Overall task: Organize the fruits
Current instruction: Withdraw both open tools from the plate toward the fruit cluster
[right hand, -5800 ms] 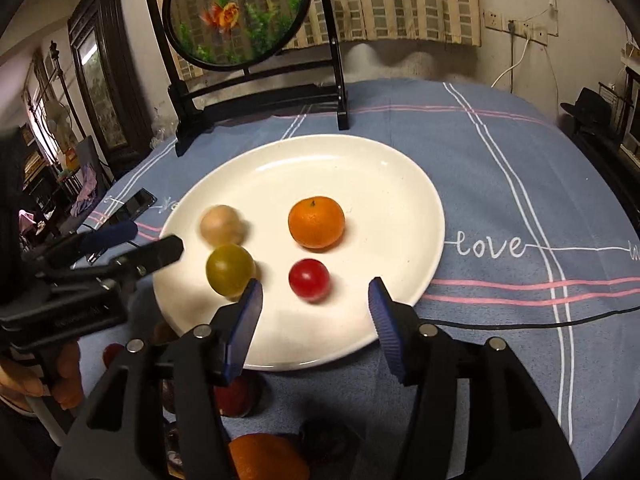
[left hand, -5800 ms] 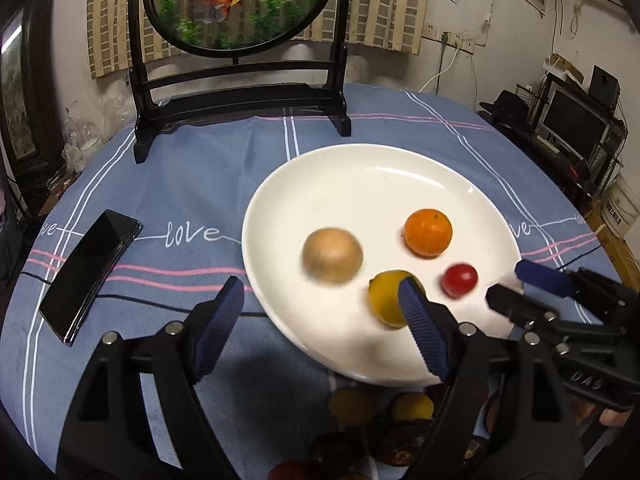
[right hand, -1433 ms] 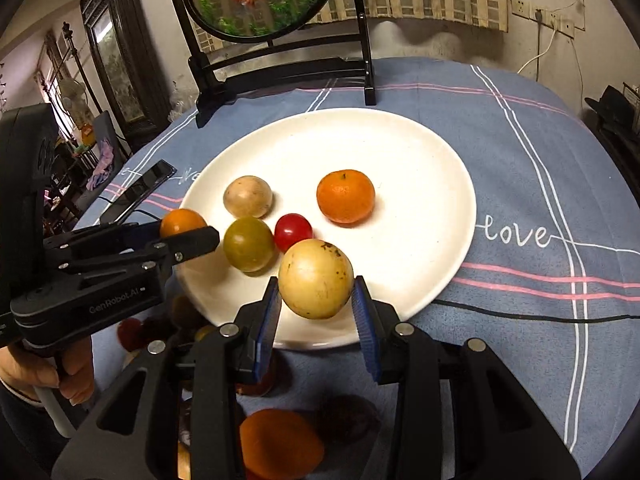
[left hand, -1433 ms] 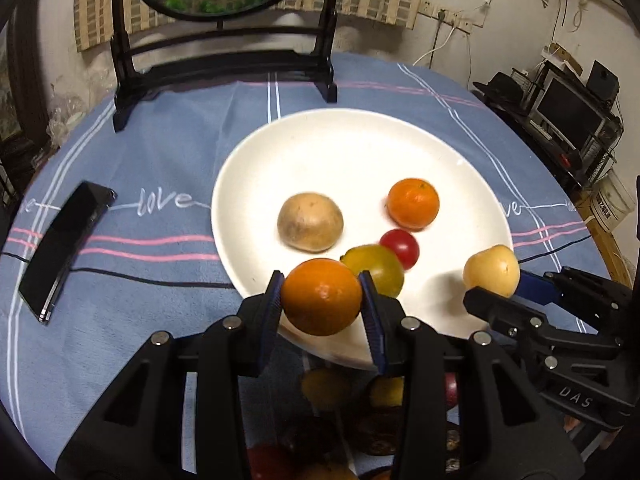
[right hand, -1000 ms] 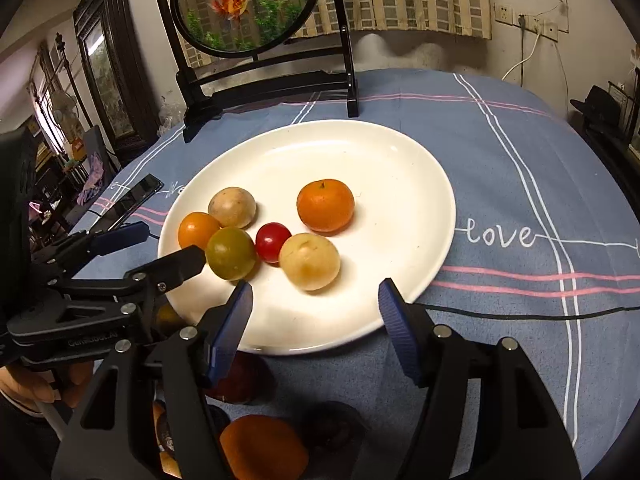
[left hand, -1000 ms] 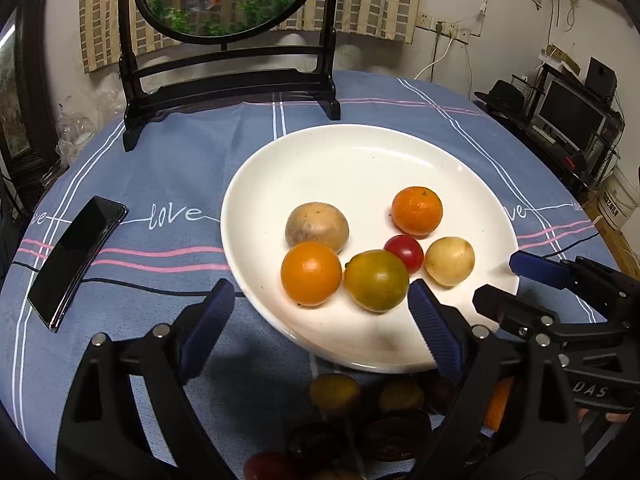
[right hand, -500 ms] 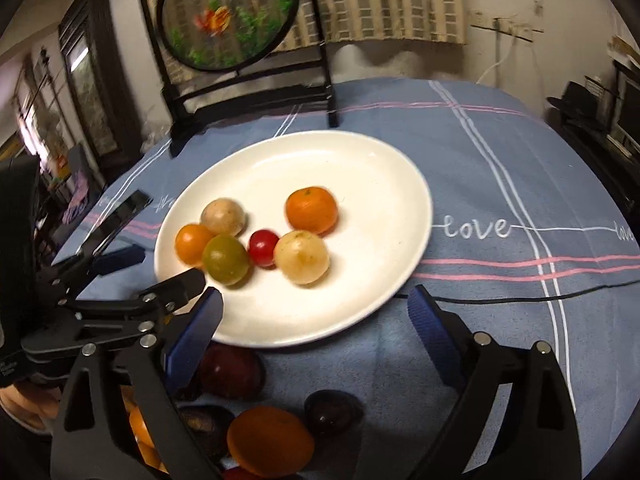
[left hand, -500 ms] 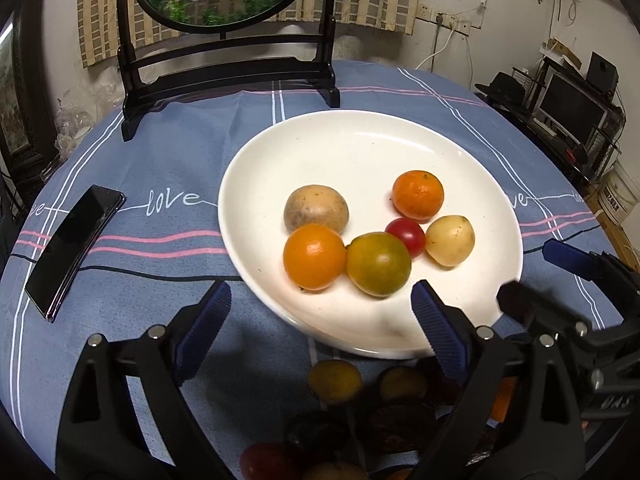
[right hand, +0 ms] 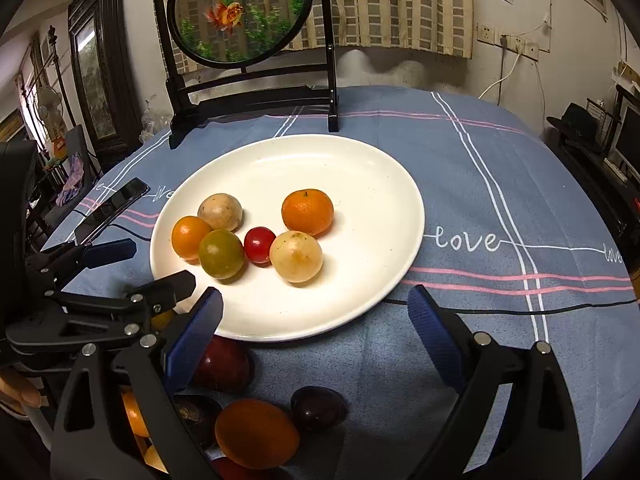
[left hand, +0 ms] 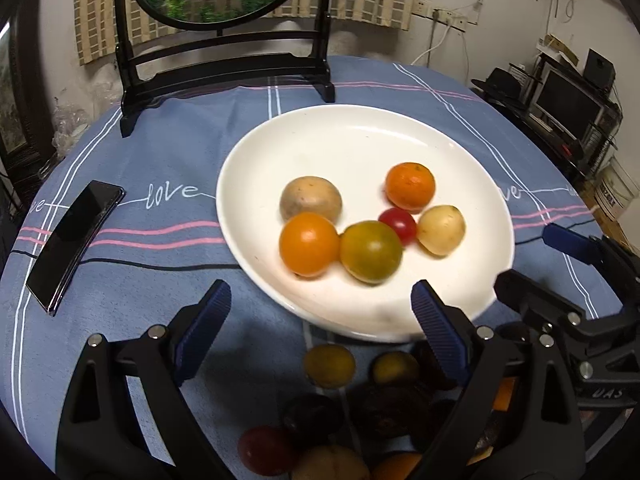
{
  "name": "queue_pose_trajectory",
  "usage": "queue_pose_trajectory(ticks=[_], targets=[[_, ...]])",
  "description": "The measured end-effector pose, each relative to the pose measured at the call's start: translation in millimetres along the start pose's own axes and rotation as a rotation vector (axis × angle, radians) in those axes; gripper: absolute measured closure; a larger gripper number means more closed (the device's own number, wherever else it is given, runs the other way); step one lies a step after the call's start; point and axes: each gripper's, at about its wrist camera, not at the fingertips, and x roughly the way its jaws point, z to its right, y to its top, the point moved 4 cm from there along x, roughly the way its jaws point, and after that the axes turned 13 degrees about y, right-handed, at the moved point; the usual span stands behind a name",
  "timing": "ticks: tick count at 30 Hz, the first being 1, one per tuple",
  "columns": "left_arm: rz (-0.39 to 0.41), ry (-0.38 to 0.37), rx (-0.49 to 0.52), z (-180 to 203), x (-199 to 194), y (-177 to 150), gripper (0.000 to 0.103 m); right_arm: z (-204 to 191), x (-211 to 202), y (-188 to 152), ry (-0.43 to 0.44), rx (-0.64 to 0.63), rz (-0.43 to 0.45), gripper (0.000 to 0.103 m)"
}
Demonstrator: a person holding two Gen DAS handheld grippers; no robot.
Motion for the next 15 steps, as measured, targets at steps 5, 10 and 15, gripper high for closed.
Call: queue_pose_trajectory(ticks=[5, 10, 15], targets=[[0.039, 0.010, 0.002, -6, -17, -11, 0.010, 3, 0, -6, 0.013, 0.010, -0.015, 0.009], [0.020, 0.020, -0.025, -22, -31, -35, 0.010, 6, -26, -15, 0.010, 0.052, 0.066, 0.009], [0.040, 0.053, -0.028, -37, -54, -55, 0.010, 8, -47, -42, -0.010, 0.081, 0.029, 0.009]])
